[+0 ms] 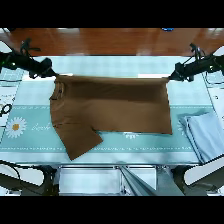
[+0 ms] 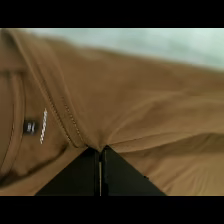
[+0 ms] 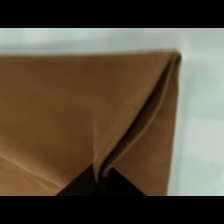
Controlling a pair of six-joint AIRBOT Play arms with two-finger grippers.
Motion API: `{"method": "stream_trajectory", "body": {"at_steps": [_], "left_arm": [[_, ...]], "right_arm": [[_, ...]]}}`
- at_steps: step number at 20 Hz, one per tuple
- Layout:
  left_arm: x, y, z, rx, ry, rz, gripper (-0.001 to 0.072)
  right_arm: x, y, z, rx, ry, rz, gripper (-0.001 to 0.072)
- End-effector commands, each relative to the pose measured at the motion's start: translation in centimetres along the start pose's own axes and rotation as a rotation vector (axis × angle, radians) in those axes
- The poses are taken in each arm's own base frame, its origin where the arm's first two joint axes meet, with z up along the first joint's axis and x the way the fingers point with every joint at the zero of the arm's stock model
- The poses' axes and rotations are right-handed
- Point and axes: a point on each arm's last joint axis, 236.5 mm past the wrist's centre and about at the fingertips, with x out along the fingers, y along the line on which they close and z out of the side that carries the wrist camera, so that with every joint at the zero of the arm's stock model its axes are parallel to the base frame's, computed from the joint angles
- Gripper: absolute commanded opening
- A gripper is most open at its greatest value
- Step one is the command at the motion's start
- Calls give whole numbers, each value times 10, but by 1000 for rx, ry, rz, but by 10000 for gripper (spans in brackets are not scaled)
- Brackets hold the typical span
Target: Fold the shirts.
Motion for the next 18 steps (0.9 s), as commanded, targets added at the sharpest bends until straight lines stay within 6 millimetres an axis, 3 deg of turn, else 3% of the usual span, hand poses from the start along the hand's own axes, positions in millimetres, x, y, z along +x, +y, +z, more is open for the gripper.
{"method": "stream_trajectory", "body": {"at_steps": [1,4,8,9,10,12,15,17,18], "left_arm": [[17,19,-58,-3,205,10,18],[27,30,-72,-29,248,16,17],[28,30,-76,-37,262,15,28],[27,30,-79,-37,278,13,183],[24,31,-87,-38,311,20,511],[11,48,-103,-28,379,90,505],[-20,63,-106,-45,316,149,505],[-40,83,-117,-111,213,163,505],[-47,98,-132,-175,166,166,505]], "right_arm": [[15,-17,-40,37,140,-24,29],[25,-22,-51,60,167,-22,29],[28,-25,-46,92,140,-30,58],[28,-25,-45,124,138,-35,242],[27,-25,-47,131,146,-33,414],[15,-29,-52,125,154,-69,420],[-17,-32,-51,145,84,-84,420],[-31,-41,-64,169,16,-99,420],[-34,-47,-77,190,-24,-100,420]]}}
